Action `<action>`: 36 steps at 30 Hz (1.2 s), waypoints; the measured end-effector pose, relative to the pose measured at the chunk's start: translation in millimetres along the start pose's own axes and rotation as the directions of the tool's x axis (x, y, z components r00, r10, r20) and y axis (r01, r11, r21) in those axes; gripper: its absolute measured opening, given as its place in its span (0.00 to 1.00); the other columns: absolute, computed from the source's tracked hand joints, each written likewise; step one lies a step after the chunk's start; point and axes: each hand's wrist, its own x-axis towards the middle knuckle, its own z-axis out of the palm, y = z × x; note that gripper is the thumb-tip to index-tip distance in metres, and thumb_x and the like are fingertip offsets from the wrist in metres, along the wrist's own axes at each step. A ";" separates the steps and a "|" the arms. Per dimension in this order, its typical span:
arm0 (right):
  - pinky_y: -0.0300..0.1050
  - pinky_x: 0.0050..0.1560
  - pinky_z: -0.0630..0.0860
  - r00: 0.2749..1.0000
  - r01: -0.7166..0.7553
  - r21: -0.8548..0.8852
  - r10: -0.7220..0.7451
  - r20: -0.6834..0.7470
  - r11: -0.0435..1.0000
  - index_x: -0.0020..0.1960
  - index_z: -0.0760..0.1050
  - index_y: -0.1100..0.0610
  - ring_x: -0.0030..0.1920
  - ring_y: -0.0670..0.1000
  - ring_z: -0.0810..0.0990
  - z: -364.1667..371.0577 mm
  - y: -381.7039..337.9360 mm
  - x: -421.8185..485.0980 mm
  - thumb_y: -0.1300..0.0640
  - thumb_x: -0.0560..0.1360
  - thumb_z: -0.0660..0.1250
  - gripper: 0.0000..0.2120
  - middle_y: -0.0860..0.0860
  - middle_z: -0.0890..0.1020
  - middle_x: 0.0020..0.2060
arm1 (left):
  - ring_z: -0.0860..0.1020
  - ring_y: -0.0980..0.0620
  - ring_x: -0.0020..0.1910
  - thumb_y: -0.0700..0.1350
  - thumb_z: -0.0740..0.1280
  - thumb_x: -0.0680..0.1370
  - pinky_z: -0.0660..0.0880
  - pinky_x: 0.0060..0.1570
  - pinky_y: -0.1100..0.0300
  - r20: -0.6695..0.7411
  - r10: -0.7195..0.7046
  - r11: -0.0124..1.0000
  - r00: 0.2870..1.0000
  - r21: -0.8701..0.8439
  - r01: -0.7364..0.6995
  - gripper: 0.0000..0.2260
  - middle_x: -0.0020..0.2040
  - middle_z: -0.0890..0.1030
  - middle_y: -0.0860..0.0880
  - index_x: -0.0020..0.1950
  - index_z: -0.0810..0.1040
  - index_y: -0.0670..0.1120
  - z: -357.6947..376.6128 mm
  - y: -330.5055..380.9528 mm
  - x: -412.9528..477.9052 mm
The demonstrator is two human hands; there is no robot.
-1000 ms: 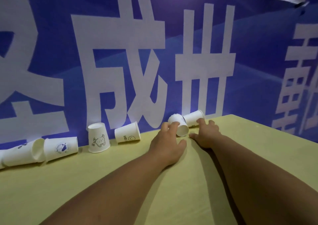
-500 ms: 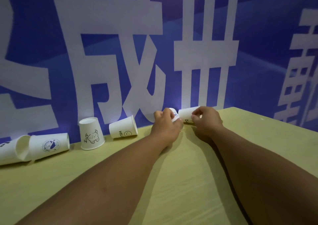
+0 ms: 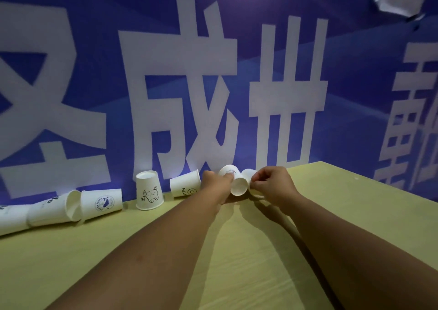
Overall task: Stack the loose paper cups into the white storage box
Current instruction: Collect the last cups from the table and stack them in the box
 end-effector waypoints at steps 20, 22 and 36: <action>0.52 0.58 0.81 0.972 -0.099 0.079 0.113 -0.205 0.992 0.62 0.77 0.47 0.52 0.53 0.80 23.8 -15.4 -39.1 0.61 0.75 0.74 0.19 0.49 0.80 0.56 | 0.85 0.47 0.46 0.43 0.78 0.72 0.85 0.45 0.49 0.089 0.027 0.998 0.996 0.050 -0.031 0.29 0.56 0.80 0.45 0.67 0.67 0.51 -50.1 -13.6 -57.3; 0.55 0.59 0.80 0.971 -0.118 0.108 0.137 -0.195 0.987 0.65 0.75 0.46 0.55 0.55 0.78 27.3 -23.9 -48.6 0.61 0.76 0.73 0.21 0.49 0.79 0.57 | 0.83 0.48 0.50 0.44 0.79 0.71 0.83 0.43 0.51 0.060 0.077 0.993 0.995 0.081 -0.082 0.31 0.56 0.79 0.48 0.68 0.67 0.52 -64.7 -18.9 -71.4; 0.55 0.64 0.76 0.995 -0.098 0.306 0.089 0.043 0.947 0.77 0.65 0.55 0.65 0.59 0.77 78.7 -133.3 -138.0 0.63 0.78 0.69 0.29 0.56 0.75 0.68 | 0.77 0.59 0.48 0.44 0.79 0.73 0.72 0.36 0.62 -0.111 0.330 0.921 0.937 0.253 -0.295 0.29 0.57 0.78 0.54 0.68 0.68 0.54 -224.9 -10.1 -162.0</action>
